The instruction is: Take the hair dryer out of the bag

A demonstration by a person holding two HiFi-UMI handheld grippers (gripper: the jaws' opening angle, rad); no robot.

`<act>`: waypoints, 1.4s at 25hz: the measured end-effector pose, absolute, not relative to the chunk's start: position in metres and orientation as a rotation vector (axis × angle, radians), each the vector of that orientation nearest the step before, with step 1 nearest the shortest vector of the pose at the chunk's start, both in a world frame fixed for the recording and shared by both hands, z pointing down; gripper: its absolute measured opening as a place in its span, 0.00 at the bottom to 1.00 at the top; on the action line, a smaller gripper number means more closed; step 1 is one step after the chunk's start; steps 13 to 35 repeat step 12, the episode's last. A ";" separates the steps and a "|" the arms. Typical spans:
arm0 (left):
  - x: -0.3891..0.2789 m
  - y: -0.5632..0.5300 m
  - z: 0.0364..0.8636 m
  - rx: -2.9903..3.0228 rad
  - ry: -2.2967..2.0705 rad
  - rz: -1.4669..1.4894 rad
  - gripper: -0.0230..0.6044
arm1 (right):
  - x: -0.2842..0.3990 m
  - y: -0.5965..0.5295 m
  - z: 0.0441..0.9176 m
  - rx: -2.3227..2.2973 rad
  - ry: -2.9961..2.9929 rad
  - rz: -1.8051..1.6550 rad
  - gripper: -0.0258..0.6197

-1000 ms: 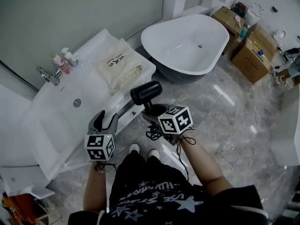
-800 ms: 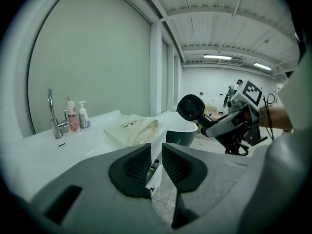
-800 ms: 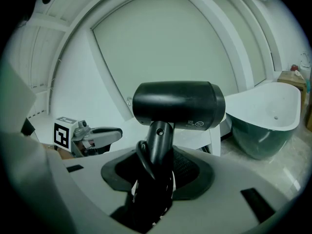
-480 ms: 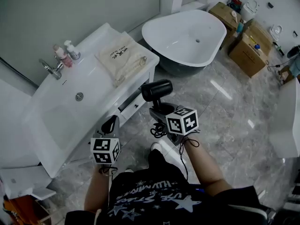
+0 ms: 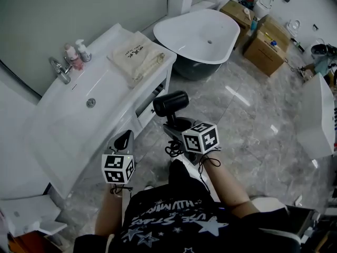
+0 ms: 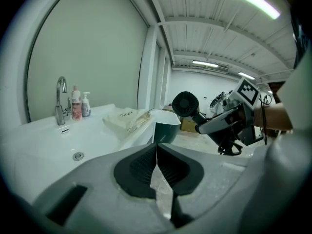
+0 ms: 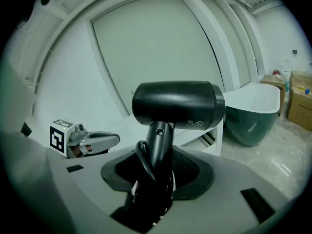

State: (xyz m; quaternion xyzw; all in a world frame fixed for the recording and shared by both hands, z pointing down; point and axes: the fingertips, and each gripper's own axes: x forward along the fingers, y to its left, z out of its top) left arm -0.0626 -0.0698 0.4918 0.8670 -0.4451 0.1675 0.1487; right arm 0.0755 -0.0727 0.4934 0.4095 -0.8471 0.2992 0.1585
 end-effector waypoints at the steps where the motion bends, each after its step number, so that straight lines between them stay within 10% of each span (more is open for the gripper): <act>1: -0.063 -0.063 0.492 2.510 -1.261 0.480 0.07 | 0.073 -0.065 0.493 1.186 -2.417 0.857 0.31; 35: -0.109 0.029 0.518 2.501 -1.108 0.508 0.07 | 0.048 0.029 0.494 1.351 -2.349 0.921 0.31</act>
